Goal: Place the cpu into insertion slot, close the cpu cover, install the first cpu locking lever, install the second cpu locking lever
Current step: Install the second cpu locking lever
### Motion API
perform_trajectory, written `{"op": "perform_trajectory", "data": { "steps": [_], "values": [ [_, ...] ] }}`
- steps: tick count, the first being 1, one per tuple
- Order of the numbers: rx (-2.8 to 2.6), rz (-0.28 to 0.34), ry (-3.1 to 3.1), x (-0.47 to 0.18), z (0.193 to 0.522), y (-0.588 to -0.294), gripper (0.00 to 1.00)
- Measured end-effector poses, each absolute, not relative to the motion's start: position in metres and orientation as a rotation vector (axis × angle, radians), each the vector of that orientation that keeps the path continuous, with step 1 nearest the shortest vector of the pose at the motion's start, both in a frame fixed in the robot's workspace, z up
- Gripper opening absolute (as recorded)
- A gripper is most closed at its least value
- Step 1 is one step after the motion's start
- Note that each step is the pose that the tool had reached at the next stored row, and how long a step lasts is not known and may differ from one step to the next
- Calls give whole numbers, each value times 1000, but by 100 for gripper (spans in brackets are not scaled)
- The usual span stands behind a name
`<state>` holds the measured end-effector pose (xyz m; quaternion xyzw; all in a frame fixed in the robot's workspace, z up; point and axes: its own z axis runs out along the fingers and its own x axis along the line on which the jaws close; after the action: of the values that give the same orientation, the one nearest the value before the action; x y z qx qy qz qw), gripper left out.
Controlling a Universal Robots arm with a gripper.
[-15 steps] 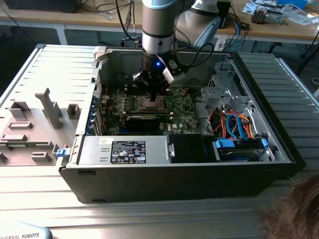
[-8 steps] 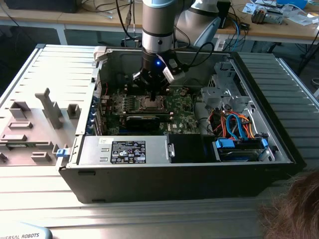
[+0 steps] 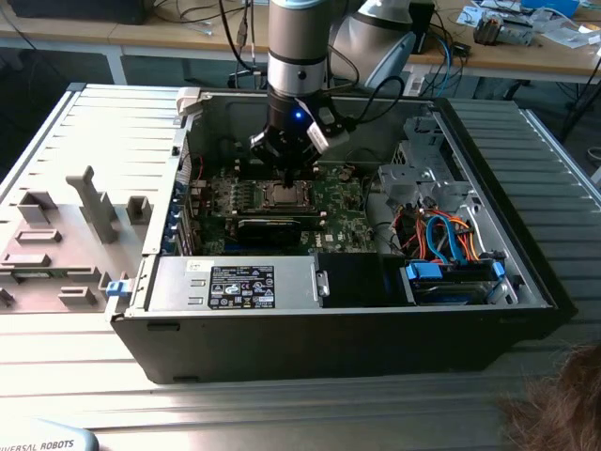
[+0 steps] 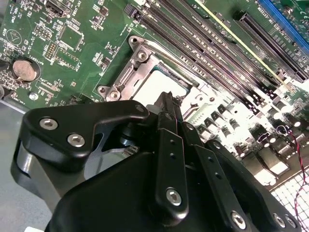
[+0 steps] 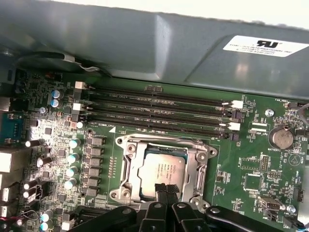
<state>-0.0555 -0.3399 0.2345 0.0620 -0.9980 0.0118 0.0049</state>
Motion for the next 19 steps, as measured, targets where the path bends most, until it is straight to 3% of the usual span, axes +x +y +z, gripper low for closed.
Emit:
{"op": "perform_trajectory", "data": {
  "steps": [19],
  "values": [
    [194, 39, -3125, -55, 247, -340, 11]
  ]
}}
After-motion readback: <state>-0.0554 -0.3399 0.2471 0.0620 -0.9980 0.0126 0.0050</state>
